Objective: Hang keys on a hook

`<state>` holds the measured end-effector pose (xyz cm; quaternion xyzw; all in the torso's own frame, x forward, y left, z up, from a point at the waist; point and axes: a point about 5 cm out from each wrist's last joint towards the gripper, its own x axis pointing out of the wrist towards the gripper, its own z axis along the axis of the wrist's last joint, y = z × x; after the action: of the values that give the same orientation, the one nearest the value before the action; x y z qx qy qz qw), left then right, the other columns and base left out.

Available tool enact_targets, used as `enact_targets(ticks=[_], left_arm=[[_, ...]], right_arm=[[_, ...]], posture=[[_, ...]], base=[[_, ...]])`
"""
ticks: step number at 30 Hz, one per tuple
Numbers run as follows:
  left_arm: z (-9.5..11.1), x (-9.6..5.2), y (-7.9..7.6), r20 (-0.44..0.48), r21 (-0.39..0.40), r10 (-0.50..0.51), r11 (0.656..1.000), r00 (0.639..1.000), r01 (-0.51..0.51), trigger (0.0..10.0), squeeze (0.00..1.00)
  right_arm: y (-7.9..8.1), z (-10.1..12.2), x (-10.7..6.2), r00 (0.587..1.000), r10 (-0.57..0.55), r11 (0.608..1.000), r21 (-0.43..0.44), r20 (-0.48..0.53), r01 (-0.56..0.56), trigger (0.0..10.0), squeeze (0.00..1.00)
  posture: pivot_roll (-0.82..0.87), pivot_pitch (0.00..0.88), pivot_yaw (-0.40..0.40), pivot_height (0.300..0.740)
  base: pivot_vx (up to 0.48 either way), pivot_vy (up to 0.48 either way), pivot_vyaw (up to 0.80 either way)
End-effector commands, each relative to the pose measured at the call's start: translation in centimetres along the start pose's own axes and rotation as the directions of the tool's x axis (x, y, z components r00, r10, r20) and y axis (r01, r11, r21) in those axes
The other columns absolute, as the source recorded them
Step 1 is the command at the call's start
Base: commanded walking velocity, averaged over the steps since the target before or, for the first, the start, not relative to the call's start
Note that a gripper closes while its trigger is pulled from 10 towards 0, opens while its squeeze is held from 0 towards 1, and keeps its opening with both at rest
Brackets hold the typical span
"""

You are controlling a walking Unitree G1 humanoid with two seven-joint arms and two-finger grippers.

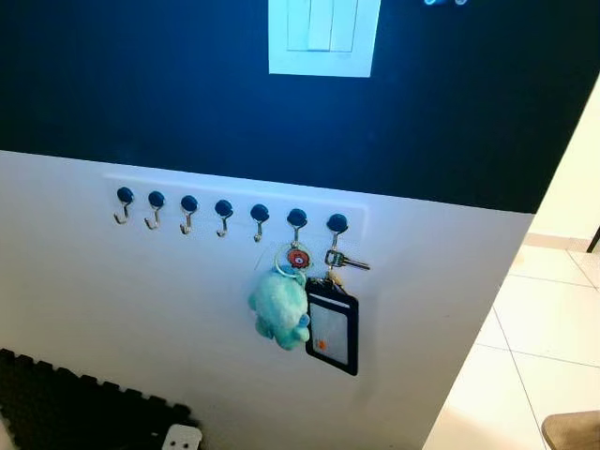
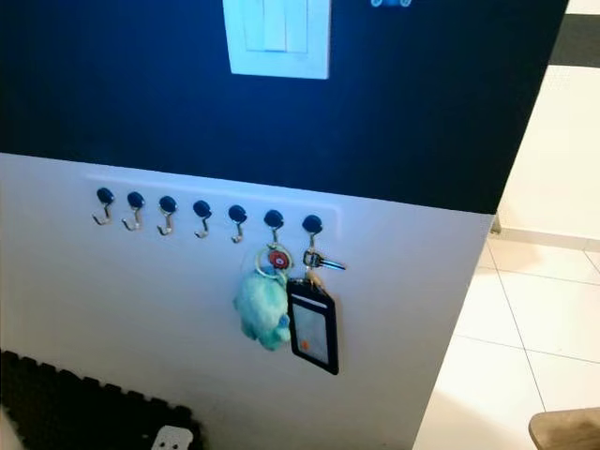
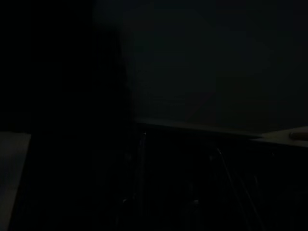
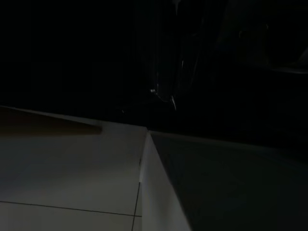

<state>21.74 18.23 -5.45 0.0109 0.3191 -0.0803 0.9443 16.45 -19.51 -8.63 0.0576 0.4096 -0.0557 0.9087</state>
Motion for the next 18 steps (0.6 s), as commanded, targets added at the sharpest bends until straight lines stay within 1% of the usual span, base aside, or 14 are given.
enact_targets(ticks=[1, 3, 9, 18], left_arm=[[-0.62, -0.08, -0.32, -0.029, -0.012, -0.005, 1.0, 1.0, 0.005, 10.0, 0.0], [-0.64, -0.11, -0.23, -0.033, 0.0, -0.007, 1.0, 0.999, 0.007, 10.0, 0.0], [-0.78, -0.29, 0.14, -0.035, -0.008, -0.003, 1.0, 0.999, 0.003, 10.0, 0.0], [-0.96, -0.38, 0.13, -0.035, -0.016, 0.002, 1.0, 0.999, -0.003, 10.0, 0.0]], right_arm=[[-0.3, -0.23, -0.11, 1.0, -0.018, 1.0, 0.016, -0.002, 0.018, 10.0, 0.0], [-0.28, -0.27, -0.13, 1.0, -0.02, 1.0, 0.015, 0.0, 0.02, 10.0, 0.0], [-0.07, -0.38, -0.15, 1.0, -0.018, 1.0, 0.019, -0.001, 0.018, 10.0, 0.0], [-0.02, -0.33, -0.11, 1.0, -0.012, 1.0, 0.013, -0.004, 0.012, 10.0, 0.0]], posture=[[0.02, 0.041, 0.035, 0.74], [0.02, 0.039, 0.038, 0.74], [0.02, 0.035, 0.04, 0.74], [0.03, 0.028, 0.033, 0.74]], base=[[0.0, 0.0, 0.0], [0.0, 0.0, 0.0], [0.0, 0.0, 0.0], [0.0, 0.0, 0.0]])
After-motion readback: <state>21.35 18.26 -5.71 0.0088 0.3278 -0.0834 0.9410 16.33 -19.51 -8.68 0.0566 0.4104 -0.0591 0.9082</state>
